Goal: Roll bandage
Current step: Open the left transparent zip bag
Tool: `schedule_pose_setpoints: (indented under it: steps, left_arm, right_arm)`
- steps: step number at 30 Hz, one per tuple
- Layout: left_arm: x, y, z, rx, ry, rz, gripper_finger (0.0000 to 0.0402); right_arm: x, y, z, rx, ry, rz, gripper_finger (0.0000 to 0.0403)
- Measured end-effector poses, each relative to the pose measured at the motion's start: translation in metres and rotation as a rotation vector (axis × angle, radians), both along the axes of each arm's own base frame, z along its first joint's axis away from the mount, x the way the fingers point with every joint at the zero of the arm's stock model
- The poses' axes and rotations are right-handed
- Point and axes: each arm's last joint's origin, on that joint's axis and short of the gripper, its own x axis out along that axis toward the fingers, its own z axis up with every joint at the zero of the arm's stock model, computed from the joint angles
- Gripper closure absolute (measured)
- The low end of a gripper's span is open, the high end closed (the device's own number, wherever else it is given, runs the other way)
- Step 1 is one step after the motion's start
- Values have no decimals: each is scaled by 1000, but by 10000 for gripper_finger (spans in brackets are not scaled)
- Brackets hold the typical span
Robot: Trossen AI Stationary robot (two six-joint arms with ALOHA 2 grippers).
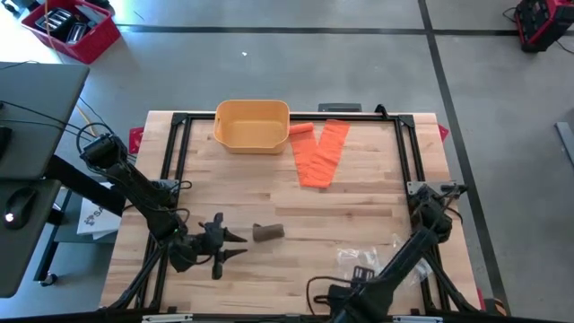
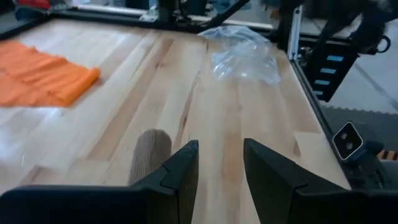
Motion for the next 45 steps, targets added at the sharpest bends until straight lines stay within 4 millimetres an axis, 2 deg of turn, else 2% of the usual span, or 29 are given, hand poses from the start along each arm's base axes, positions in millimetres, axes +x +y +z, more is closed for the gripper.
schedule_pose_setpoints:
  steps: [4,7,9,11,15,18,21,26,29,33,36,38,39,45]
  left_arm:
    - [-1,-2,0,-6,-1,-16,283]
    - [-1,-2,0,2,0,-19,283]
    - [-1,-2,0,3,0,-18,283]
    - [-1,-2,0,3,-1,-17,283]
    - [-1,-2,0,4,-1,-15,283]
    - [-1,-2,0,-3,0,-13,283]
    - [-1,-2,0,-9,0,-10,283]
    - [-1,-2,0,-11,-1,-9,283]
    - [-1,-2,0,-13,-1,-9,283]
    - [-1,-1,0,-13,-2,-8,283]
    - [0,0,0,-7,-3,0,283]
    - [2,2,0,6,-2,5,283]
    - [3,3,0,12,-2,9,283]
    - [10,11,0,16,1,49,283]
  right_arm:
    - [22,-29,-38,-44,-48,33,172]
    - [49,-66,-47,-206,-162,51,172]
    - [73,-93,-35,-353,-282,41,172]
    - [95,-114,-13,-456,-390,62,172]
    - [111,-125,32,-435,-466,190,172]
    - [108,-118,48,-359,-460,261,172]
    - [97,-92,47,-290,-463,326,172]
    - [75,-43,15,-159,-507,275,172]
    - [62,-30,-12,-122,-480,201,172]
    - [35,-35,-39,-245,-296,190,172]
    - [17,-64,-51,-542,-160,90,172]
    - [7,-84,-47,-747,-78,10,172]
    - [6,-88,-44,-788,-83,-19,172]
    - [4,-89,-3,-554,-227,114,172]
